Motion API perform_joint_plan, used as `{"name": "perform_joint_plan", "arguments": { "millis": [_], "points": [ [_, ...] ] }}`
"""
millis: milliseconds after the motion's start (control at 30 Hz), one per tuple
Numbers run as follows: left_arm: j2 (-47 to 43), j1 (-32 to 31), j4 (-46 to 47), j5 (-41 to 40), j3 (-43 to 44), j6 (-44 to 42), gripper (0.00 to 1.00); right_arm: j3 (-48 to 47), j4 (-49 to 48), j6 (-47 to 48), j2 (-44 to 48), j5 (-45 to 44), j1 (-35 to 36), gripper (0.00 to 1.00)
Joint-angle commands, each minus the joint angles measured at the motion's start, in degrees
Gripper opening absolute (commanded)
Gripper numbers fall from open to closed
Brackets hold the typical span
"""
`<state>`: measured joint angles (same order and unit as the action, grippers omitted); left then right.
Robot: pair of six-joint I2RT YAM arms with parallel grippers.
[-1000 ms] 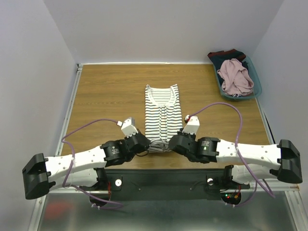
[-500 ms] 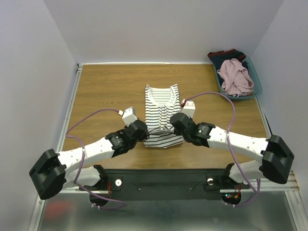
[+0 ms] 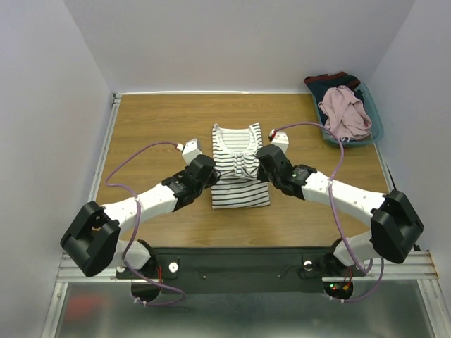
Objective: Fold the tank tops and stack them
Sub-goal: Fold the tank top
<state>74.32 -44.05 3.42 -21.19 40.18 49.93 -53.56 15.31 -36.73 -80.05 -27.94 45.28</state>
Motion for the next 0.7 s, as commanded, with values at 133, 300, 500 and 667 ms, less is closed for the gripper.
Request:
{"name": "perform_joint_plan", "arguments": {
  "millis": [133,300,500,667],
  "points": [
    [4.2,4.3,3.7,3.3,6.6,-5.3,0.0,-4.4,-5.2,3.2,-3.3,4.3,-3.9,0.0],
    [8.1,5.9,4.8,4.7,8.4,-6.8,0.0,-5.9,-6.0,3.8,-5.8,5.6,-5.1,0.0],
    [11.0,7.5,6.2,6.2,10.3,-7.8,0.0,-7.2,-6.9,4.0,-8.4,6.4,-6.3,0.0],
    [12.4,8.4,6.4,7.1,11.9,-8.5,0.0,-7.8,-7.3,4.2,-9.5,6.6,-7.1,0.0]
  ]
}}
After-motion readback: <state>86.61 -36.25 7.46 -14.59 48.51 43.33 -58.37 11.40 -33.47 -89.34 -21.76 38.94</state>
